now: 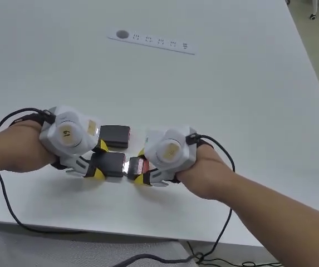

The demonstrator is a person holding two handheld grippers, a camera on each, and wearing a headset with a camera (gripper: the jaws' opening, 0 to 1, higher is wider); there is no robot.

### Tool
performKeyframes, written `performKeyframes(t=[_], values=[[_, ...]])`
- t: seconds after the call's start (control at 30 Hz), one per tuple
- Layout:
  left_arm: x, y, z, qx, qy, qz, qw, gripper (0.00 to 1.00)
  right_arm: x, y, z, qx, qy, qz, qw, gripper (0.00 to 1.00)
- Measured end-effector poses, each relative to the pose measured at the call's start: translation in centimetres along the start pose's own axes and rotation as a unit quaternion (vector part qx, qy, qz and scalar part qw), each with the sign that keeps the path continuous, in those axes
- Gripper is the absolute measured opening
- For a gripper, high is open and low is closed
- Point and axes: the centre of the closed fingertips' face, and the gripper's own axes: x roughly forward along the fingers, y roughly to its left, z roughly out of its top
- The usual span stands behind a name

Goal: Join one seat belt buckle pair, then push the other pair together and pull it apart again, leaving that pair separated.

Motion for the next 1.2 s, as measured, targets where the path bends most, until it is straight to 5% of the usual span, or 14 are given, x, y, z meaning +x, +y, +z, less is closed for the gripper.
performKeyframes(t=[1.2], values=[[-0.11, -0.09, -0.03, -0.009, 0.005, 0.005, 0.9999, 0.33, -0.48, 0.20, 0.05, 0.023, -0.007, -0.002, 0.9997, 0.31]])
